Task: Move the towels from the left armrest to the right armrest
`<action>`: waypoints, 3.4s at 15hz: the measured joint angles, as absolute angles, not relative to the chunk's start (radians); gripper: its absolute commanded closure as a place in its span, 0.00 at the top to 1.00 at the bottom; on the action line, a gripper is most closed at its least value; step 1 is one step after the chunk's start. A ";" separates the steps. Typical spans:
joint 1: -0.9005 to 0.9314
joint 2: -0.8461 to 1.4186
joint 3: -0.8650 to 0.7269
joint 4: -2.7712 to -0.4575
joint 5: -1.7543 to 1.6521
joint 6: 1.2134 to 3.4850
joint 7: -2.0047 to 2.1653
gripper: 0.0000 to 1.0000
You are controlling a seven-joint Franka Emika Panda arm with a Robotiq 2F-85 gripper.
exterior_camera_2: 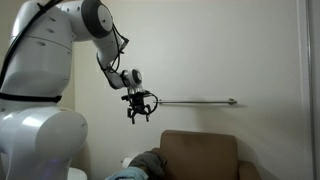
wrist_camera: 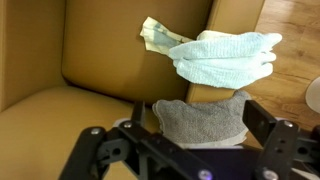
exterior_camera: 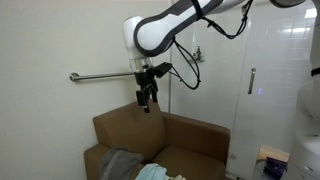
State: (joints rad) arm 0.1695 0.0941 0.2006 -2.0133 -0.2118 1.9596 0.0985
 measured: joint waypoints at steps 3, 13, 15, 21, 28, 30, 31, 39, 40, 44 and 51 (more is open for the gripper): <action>0.174 0.120 0.198 -1.977 -0.212 1.950 0.102 1.00; 0.135 0.426 0.166 -2.057 -0.198 2.104 -0.304 1.00; 0.133 0.470 0.170 -2.086 -0.202 2.120 -0.387 1.00; 0.142 0.516 0.231 -2.151 -0.242 2.121 -0.572 1.00; 0.206 0.514 0.239 -2.227 -0.363 2.355 -0.524 1.00; 0.241 0.493 0.219 -2.245 -0.399 2.372 -0.419 1.00; 0.252 0.480 0.214 -2.251 -0.402 2.372 -0.400 1.00; 0.313 0.496 0.142 -2.222 -0.603 2.449 -0.295 1.00; 0.334 0.516 0.126 -2.200 -0.653 2.451 -0.269 1.00; 0.336 0.642 0.145 -2.077 -0.705 2.451 -0.361 1.00; 0.227 0.764 0.209 -1.948 -0.682 2.426 -0.625 0.43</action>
